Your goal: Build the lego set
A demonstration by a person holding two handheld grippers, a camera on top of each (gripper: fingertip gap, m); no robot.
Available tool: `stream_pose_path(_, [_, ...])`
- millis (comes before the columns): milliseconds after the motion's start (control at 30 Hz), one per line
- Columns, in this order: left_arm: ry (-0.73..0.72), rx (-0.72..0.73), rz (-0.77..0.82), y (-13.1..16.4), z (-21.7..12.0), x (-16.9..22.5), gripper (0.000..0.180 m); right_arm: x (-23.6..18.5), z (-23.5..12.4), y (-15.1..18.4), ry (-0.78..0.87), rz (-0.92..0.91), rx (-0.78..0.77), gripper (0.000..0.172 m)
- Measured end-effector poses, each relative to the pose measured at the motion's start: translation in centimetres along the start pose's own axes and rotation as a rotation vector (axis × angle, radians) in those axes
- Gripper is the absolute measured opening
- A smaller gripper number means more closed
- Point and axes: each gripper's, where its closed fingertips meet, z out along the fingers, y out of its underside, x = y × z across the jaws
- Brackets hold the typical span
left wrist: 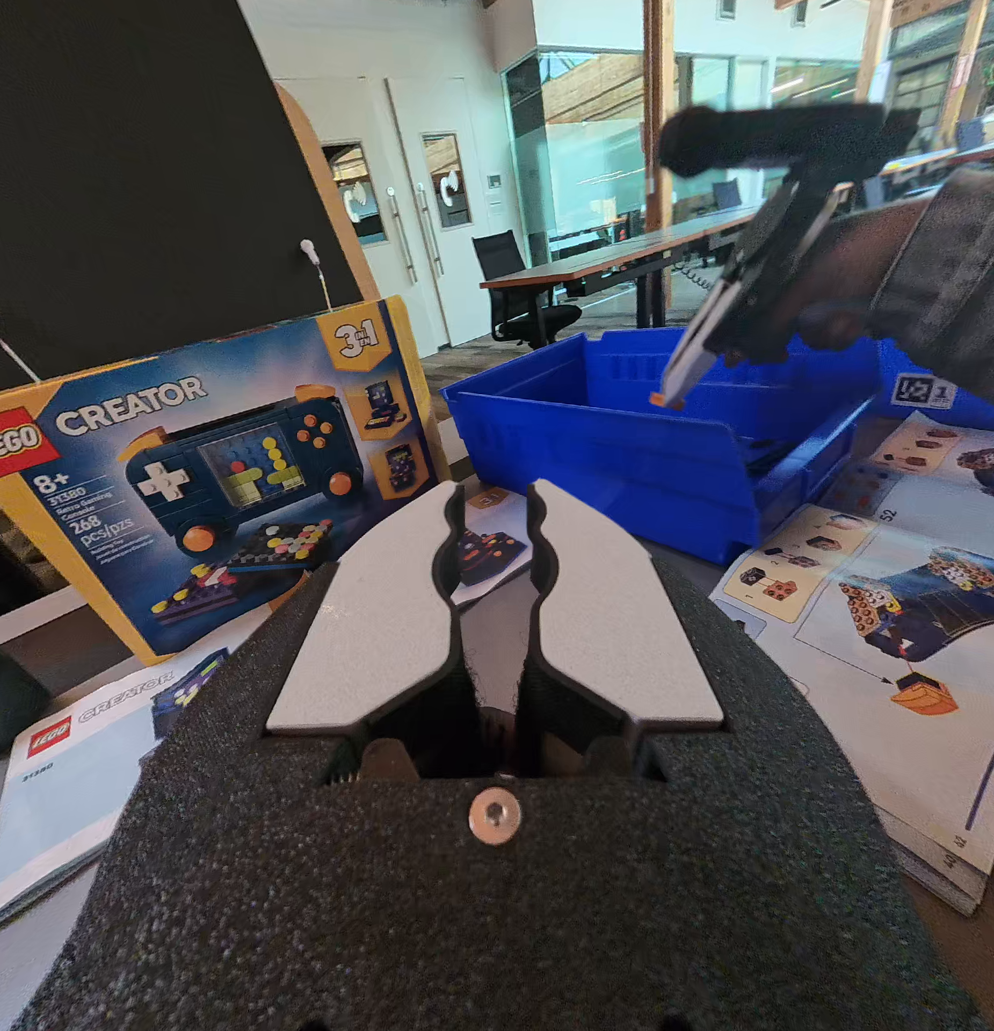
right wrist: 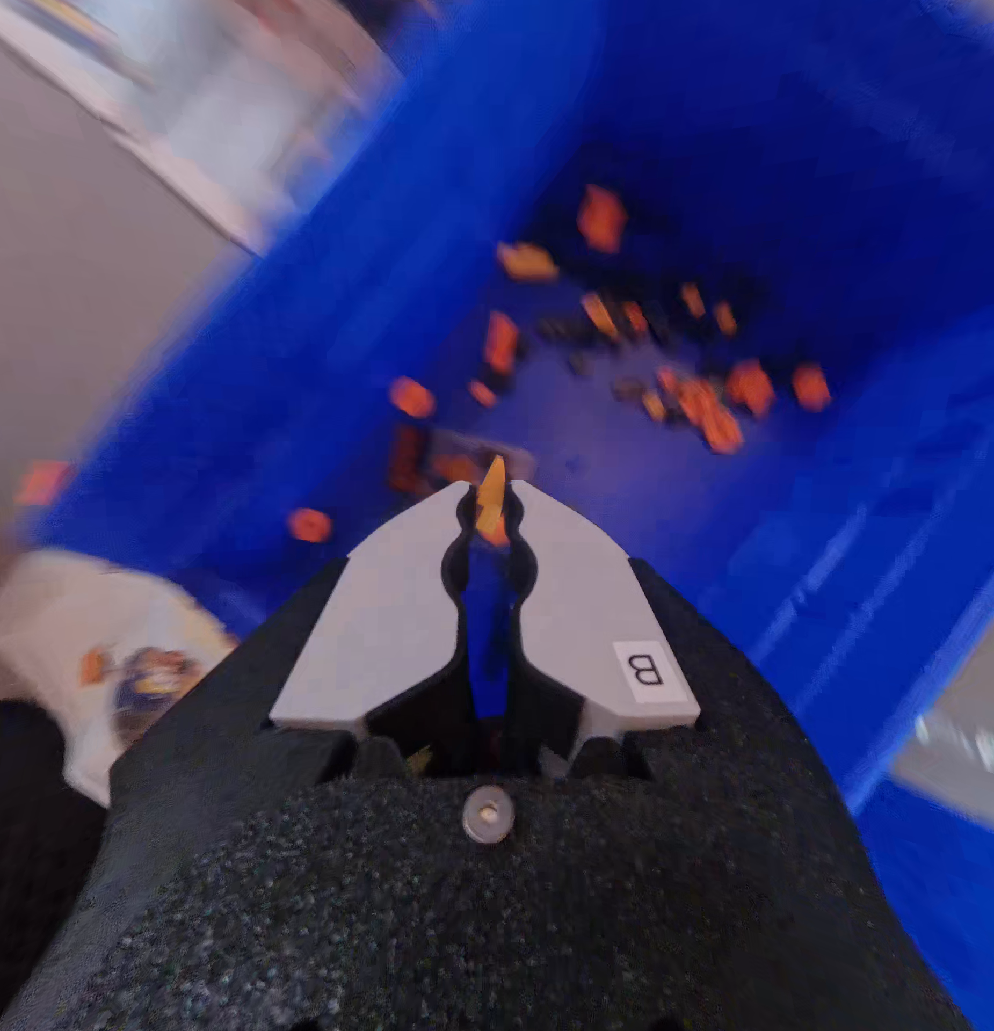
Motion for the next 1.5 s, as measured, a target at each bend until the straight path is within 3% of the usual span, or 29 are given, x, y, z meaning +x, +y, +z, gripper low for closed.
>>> stream_pose_path(133, [0.229,0.084,-0.103,-1.2,-0.2,3.5,0.023,-10.5,-7.3,-7.2,-0.513,-0.259,0.566,0.009])
stream_pose_path(200, [0.307,0.178,-0.200,-2.9,-0.7,4.6,0.026,-14.5,-10.2,-9.3,-0.720,-0.273,0.767,0.009])
stream_pose_path(267, [0.343,0.262,-0.253,-4.3,-1.4,4.9,0.026,-18.1,-10.9,-10.2,-0.933,-0.228,0.807,0.008])
stream_pose_path(367, [0.287,0.294,-0.236,-4.9,-1.7,3.9,0.026,-22.0,-8.2,-10.4,-1.096,-0.136,0.677,0.008])
stream_pose_path(533, [0.098,0.206,-0.149,-3.5,-1.0,1.3,0.027,-24.6,-4.1,-10.2,-1.088,-0.023,0.526,0.008])
stream_pose_path(800, [0.071,0.169,-0.106,-3.1,-0.9,1.0,0.016,-24.8,-3.2,-10.0,-1.021,-0.032,0.496,0.008])
stream_pose_path(900, [0.053,0.126,-0.036,-2.5,-0.7,0.9,0.007,-24.3,-2.9,-9.9,-0.984,-0.030,0.472,0.008])
stream_pose_path(1067, [0.029,0.025,0.206,-1.2,-0.3,1.7,0.006,-23.7,-2.2,-8.5,-0.907,-0.068,0.353,0.008])
stream_pose_path(1167, [0.042,-0.002,0.263,-0.9,-0.1,2.2,0.006,-23.2,-2.2,-7.8,-0.862,-0.095,0.304,0.009])
stream_pose_path(1267, [0.045,-0.053,0.335,-0.3,0.0,2.5,0.006,-22.6,-2.4,-7.8,-0.827,-0.086,0.291,0.019])
stream_pose_path(1400, [0.074,-0.222,0.487,2.2,0.3,3.2,0.006,-21.9,-4.1,-8.6,-0.827,-0.049,0.339,0.031])
stream_pose_path(1500, [0.152,-0.478,0.596,6.6,0.1,4.1,0.006,-21.6,-6.3,-9.3,-0.839,-0.058,0.415,0.033])
